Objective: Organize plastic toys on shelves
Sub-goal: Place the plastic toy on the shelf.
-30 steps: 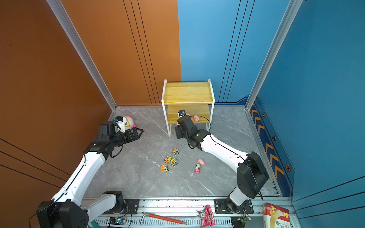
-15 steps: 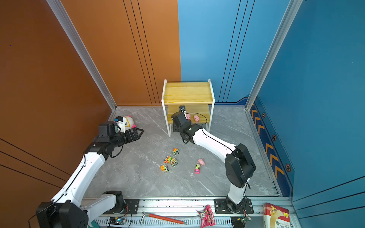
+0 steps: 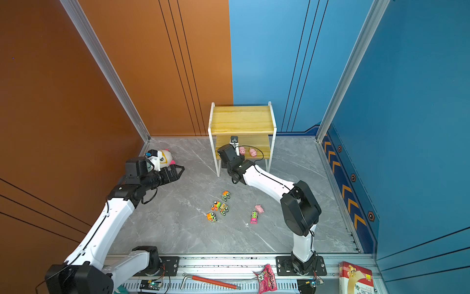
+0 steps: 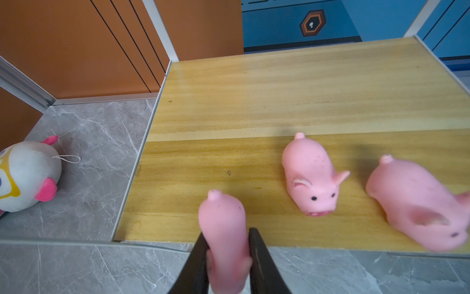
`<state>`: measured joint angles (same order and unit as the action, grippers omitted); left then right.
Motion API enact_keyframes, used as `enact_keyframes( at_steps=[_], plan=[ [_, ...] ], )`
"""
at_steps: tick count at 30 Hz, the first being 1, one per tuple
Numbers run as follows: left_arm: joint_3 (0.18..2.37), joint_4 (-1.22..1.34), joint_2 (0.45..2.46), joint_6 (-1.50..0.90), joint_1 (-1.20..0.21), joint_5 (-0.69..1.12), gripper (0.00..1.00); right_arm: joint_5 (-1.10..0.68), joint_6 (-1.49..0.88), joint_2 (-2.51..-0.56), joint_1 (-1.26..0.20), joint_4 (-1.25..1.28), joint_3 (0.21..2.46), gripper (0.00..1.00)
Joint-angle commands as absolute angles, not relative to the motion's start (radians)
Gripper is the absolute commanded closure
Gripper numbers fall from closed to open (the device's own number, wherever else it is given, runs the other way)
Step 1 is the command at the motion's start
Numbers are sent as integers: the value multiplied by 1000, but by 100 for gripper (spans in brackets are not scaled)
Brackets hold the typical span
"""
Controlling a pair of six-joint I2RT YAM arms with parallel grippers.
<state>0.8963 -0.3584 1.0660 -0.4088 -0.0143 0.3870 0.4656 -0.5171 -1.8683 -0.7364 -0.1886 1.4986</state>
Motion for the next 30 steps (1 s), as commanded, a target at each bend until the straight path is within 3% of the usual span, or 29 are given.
enact_keyframes(
  at_steps=[1, 23, 30],
  plan=[
    [880, -356, 1052, -393, -19, 408, 3, 508, -515, -1890, -734, -151, 1534, 73],
    [877, -356, 1059, -391, -17, 408, 3, 519, -501, -1980, -712, -96, 1593, 71],
    [878, -356, 1063, -391, -15, 410, 3, 510, -493, -1973, -714, -93, 1597, 57]
  ],
)
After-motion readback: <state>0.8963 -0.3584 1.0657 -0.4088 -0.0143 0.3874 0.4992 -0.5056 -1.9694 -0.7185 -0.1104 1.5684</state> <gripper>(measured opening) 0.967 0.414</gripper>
